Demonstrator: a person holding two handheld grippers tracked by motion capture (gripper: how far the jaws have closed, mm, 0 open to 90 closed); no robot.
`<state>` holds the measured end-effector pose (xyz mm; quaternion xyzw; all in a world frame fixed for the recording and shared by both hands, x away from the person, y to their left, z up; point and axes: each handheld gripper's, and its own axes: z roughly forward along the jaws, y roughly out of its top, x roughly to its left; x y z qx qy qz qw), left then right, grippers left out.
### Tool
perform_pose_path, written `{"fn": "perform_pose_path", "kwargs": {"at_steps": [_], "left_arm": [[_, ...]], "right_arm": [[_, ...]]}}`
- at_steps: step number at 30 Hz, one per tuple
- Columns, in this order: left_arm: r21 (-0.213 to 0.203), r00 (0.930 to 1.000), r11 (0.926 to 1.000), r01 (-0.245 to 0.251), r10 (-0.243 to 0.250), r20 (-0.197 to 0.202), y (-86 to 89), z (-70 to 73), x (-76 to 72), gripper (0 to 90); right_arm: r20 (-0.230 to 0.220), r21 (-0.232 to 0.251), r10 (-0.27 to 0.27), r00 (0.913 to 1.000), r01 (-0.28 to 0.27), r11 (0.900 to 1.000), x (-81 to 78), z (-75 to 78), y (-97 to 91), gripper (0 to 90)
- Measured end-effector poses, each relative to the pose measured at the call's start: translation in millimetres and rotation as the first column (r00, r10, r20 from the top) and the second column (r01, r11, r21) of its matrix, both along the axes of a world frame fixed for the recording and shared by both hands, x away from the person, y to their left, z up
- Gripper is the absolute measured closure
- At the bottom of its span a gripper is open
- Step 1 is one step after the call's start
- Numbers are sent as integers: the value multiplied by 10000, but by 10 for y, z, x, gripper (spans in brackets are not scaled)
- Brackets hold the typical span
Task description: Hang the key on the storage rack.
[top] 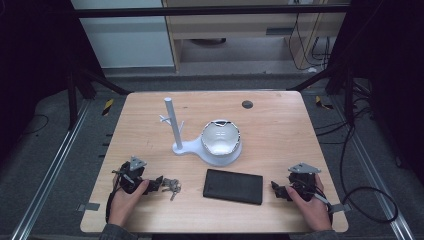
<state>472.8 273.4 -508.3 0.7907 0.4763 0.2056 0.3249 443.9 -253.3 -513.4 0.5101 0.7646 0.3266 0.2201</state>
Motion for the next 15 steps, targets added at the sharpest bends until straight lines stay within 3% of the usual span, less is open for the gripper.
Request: {"fn": "perform_pose_path", "kwargs": {"at_steps": [7,15], "left_arm": [[-94,9999,9999,-100,100,-37,24,38,-36,65],[-127,9985,9997,185,-178,518,26,168,-167,51]], "right_arm": [[-20,2,44,10000,-44,10000,-5,2,-5,5],[5,-35,106,9999,-106,9999,-9,0,-12,5]]}}
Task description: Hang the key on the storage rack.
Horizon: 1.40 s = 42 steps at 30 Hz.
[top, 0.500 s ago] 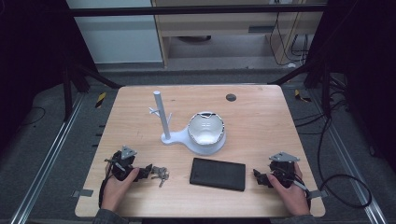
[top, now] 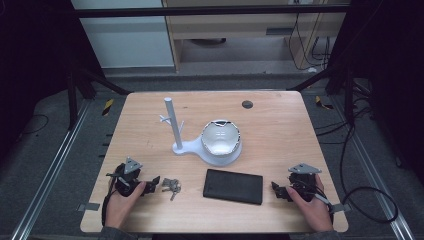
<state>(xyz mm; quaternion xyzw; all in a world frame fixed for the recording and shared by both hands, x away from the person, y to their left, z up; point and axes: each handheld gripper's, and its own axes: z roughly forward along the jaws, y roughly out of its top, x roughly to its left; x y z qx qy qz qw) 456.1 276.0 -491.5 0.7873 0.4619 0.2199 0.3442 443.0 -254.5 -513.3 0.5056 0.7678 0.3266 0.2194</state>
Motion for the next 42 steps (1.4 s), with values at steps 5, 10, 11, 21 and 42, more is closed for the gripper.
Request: {"fn": "perform_pose_path", "kwargs": {"at_steps": [5,10,11,21,42], "left_arm": [[-1,9979,9979,647,-647,-99,-90,84,-107,62],[58,9965,9965,831,-830,-80,-107,154,-129,69],[111,9964,9965,832,-830,-139,-115,175,-120,68],[397,9736,9764,2121,-2077,-945,-254,378,-59,74],[1493,9060,9105,3856,-3431,-2478,-506,424,5,258]], "right_arm": [[2,0,-2,10000,2,10000,0,0,0,5],[-3,-7,-54,10000,54,10000,-3,0,2,4],[-4,-7,-47,10000,47,10000,-3,0,1,4],[-28,42,63,10000,-63,10000,23,1,-33,5],[-21,36,28,10000,-28,10000,20,0,-30,5]]}}
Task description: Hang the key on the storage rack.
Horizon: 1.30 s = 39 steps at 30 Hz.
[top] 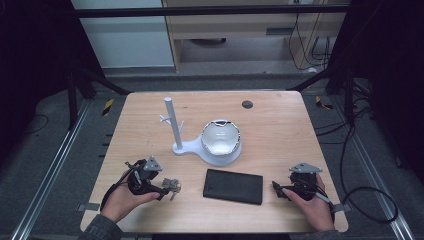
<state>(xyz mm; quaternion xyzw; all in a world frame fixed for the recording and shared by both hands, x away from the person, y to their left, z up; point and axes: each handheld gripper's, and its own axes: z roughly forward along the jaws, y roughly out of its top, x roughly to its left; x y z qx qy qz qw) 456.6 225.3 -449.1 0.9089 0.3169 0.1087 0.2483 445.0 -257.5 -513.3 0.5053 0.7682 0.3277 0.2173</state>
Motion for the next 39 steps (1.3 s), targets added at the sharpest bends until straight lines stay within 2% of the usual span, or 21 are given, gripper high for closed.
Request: {"fn": "perform_pose_path", "kwargs": {"at_steps": [3,5,8,14,16,19,26,27,28,30,33,36,39], "left_arm": [[244,9994,9991,337,-335,-60,-45,-10,44,344],[504,9986,9973,534,-531,-69,-74,-14,84,349],[578,9986,9970,517,-512,-98,-98,-27,133,357],[791,9964,9941,744,-709,-460,-180,-85,168,213],[982,9937,9904,969,-908,-655,-216,-115,180,145],[1275,9907,9845,1205,-1110,-790,-254,-172,200,139],[961,9857,9867,1309,-1192,-1191,-273,-270,256,157],[1045,9864,9853,1351,-1238,-1080,-277,-284,256,156],[980,9857,9860,1352,-1238,-1146,-274,-288,259,159],[919,9871,9873,1295,-1195,-1064,-271,-268,244,250],[1049,9874,9873,1193,-1069,-1164,-290,-239,191,351],[1113,9881,9879,1082,-946,-1213,-312,-218,128,489],[1242,9880,9885,864,-691,-1379,-329,-199,72,582]], "right_arm": [[13,-16,0,10000,0,10000,0,0,-1,5],[5,3,8,10000,-8,10000,-1,1,0,6],[13,-13,6,10000,-6,10000,0,0,0,5],[14,-9,-5,10000,5,10000,-2,0,1,6],[13,-6,-10,10000,10,10000,-2,0,1,6],[16,-5,-22,10000,22,10000,-4,0,2,7],[-5,9,-24,10000,24,10000,-10,1,6,7],[-8,10,-22,10000,22,10000,-12,1,7,7],[-17,3,-27,10000,27,10000,-15,2,8,7],[5,12,-21,10000,21,10000,-18,0,10,7],[-16,46,2,10000,-2,10000,-25,3,11,7],[8,7,17,10000,-17,10000,-25,0,10,7],[0,18,17,10000,-17,10000,-26,1,11,7]]}}
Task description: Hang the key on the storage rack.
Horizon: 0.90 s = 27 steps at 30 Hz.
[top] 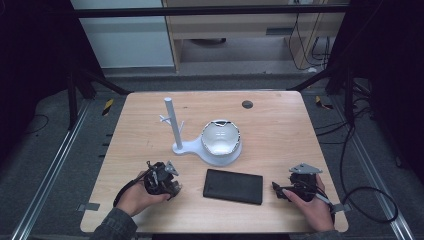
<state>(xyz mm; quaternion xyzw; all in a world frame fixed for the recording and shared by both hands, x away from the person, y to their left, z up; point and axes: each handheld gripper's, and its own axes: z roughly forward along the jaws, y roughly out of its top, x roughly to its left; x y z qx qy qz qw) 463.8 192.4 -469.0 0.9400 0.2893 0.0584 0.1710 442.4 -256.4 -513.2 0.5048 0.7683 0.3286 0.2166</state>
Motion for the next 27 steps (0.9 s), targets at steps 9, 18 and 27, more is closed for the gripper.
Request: {"fn": "perform_pose_path", "kwargs": {"at_steps": [9,18,27], "left_arm": [[316,9993,9995,-62,73,-355,6,33,7,788],[574,9991,9983,76,-53,-409,-1,54,27,820],[725,9994,9973,85,-61,-334,-10,73,2,834]], "right_arm": [[-81,91,-35,10000,36,10000,-8,6,6,7],[-63,63,-8,10000,9,10000,-8,5,4,7],[-68,74,-18,10000,19,10000,-10,5,7,7]]}}
